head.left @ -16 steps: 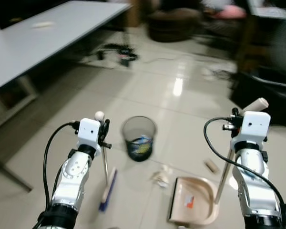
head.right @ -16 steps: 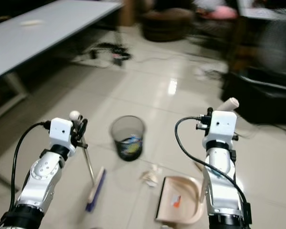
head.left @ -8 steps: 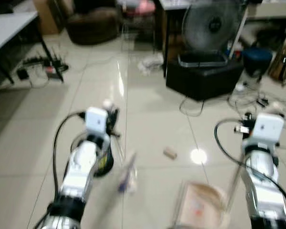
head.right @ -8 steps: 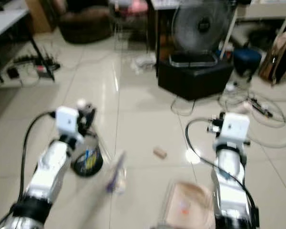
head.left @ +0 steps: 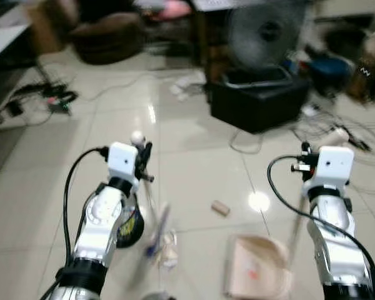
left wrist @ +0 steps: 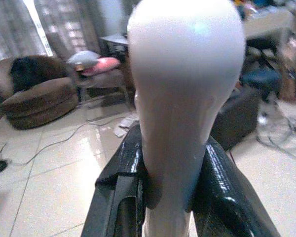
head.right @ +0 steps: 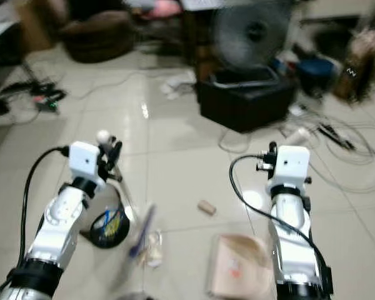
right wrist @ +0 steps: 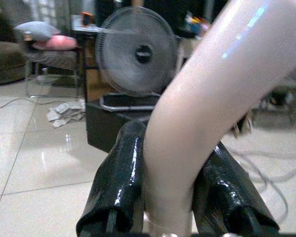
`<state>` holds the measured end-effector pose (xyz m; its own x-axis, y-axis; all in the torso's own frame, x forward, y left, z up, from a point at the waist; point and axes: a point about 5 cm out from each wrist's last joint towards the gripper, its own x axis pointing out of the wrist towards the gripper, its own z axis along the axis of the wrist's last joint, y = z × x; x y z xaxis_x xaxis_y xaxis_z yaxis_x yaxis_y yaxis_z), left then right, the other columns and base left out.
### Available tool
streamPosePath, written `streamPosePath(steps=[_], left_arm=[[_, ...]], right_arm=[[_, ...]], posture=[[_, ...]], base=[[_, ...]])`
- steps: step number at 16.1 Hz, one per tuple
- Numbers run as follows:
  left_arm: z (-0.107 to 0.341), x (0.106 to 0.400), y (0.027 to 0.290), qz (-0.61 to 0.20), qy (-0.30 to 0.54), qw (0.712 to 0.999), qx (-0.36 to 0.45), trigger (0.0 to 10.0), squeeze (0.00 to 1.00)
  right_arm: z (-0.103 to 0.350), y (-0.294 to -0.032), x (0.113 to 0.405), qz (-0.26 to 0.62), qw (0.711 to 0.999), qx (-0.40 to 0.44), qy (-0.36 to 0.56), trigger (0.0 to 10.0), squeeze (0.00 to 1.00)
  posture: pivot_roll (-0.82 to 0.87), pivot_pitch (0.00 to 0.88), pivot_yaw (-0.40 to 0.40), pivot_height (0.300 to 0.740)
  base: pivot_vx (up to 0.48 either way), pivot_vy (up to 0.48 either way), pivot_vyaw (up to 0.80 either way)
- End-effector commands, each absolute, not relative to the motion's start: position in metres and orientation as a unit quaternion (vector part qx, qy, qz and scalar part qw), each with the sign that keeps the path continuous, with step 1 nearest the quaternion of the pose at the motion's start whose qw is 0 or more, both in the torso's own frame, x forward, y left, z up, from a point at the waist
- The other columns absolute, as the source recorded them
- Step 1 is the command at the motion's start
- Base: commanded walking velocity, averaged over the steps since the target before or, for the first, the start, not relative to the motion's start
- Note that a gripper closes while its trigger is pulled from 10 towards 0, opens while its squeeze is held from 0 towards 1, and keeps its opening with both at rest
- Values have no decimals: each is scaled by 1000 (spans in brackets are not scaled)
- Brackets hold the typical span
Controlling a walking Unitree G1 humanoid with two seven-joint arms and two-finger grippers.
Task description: Sweep floor
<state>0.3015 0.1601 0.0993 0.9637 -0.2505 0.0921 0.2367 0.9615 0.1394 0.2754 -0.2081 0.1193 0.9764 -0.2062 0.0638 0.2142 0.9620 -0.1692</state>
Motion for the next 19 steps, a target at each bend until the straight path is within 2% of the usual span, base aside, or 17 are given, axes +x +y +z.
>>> streamPosePath(steps=[1, 12, 14, 19], left_arm=[[102, 300, 175, -111, -55, 988, 91, 10000, 0], [73, 303, 162, -140, 8, 983, 121, 10000, 0], [69, 308, 158, -142, 20, 982, 123, 10000, 0], [73, 311, 151, -133, 5, 986, 102, 10000, 0]], right_arm=[[129, -194, 280, -85, 993, -69, -47, 10000, 0], [113, -211, 290, -120, 984, -111, -72, 10000, 0], [108, -208, 299, -116, 983, -115, -78, 10000, 0], [90, -175, 318, -35, 992, -91, -81, 10000, 0]], posture=[[-18, 21, 59, 740], [3, 53, 78, 740], [13, 77, 75, 740], [55, 157, 74, 740]], base=[[0, 0, 0], [0, 0, 0], [0, 0, 0], [0, 0, 0]])
